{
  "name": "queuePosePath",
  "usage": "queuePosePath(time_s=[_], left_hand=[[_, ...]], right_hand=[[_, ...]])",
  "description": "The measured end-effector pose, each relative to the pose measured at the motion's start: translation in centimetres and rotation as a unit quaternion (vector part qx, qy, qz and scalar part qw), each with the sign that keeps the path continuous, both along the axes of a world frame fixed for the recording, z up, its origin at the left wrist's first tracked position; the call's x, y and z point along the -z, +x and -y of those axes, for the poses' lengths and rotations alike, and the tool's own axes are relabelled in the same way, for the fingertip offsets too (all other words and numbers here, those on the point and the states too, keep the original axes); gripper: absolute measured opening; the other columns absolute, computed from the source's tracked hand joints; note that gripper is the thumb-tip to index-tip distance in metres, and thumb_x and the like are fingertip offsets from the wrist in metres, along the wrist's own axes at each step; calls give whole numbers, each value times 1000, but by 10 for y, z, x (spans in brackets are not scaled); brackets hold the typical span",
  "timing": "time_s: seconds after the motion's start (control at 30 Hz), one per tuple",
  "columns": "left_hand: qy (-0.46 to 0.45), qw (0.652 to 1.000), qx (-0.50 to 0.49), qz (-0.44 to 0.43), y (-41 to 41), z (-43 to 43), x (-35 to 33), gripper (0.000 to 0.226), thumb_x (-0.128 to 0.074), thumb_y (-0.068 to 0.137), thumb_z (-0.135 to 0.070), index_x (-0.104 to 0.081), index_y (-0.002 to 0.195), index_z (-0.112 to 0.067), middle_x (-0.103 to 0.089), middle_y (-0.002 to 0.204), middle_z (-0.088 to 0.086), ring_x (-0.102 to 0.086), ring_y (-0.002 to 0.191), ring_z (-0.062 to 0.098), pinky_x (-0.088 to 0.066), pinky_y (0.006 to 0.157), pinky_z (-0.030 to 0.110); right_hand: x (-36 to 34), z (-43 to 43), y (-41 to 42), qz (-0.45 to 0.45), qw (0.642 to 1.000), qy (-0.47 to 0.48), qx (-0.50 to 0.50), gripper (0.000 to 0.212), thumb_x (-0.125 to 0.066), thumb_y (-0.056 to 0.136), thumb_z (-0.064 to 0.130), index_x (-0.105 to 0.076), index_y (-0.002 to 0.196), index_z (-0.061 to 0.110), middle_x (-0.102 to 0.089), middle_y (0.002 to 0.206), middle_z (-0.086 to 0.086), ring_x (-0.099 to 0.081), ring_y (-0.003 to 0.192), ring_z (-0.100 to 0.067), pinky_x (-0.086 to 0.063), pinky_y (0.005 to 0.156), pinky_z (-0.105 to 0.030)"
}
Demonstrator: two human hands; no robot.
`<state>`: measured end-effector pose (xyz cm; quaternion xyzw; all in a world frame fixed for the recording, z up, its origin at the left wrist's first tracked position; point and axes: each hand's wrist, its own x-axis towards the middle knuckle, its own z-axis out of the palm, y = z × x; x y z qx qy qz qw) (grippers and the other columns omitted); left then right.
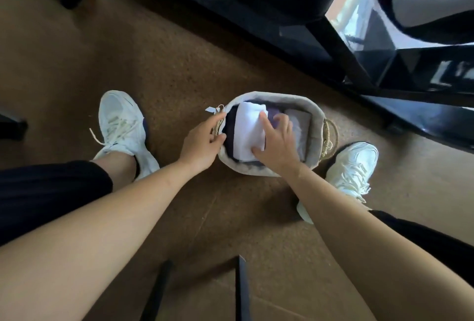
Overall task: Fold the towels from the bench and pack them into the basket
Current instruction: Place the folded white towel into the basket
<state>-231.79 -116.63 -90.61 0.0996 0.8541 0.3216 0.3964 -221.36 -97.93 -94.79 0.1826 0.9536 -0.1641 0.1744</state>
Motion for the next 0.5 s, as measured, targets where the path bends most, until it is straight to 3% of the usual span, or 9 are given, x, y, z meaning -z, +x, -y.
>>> queuePosePath(time_s=[0.07, 0.13, 0.23, 0.4, 0.5], left_hand=[[-2, 1000, -1, -4, 1, 3, 4, 53, -55, 105, -25, -38, 152, -43, -50, 153, -6, -62, 125, 20, -52, 105, 48], [-7, 1000, 0, 5, 2, 6, 6, 53, -55, 105, -24, -38, 152, -42, -47, 156, -4, -59, 130, 21, -52, 106, 48], [0, 1000, -4, 16, 3, 3, 5, 53, -55, 105, -22, -40, 152, -39, -48, 155, 0, -61, 127, 22, -54, 103, 43], [-11, 1000, -5, 7, -1, 4, 5, 53, -56, 104, -22, -42, 152, -39, -54, 150, 4, -64, 123, 24, -54, 101, 44], [-10, 1000, 2, 13, 4, 6, 4, 53, -56, 104, -22, -41, 152, -39, -53, 152, 5, -63, 124, 24, -54, 101, 40]], right_hand=[[0, 5, -3, -22, 997, 51, -55, 92, -74, 78, 46, -30, 154, 17, -35, 152, -14, -41, 132, -36, -42, 107, -48], [-2, 10, -1, -30, 991, 43, -124, 93, -73, 81, 41, -25, 158, 20, -30, 161, -11, -34, 143, -36, -34, 113, -51], [1, 1, 0, 1, 985, 21, -172, 93, -74, 84, 47, -23, 159, 24, -26, 165, -10, -27, 151, -35, -29, 119, -51], [4, -11, -13, 77, 976, 7, -202, 113, -75, 75, 66, -12, 161, 26, -21, 167, -10, -23, 154, -33, -24, 123, -47], [14, -5, -13, 94, 971, 28, -220, 115, -77, 76, 60, -8, 161, 25, -17, 168, -13, -20, 154, -36, -21, 124, -47]])
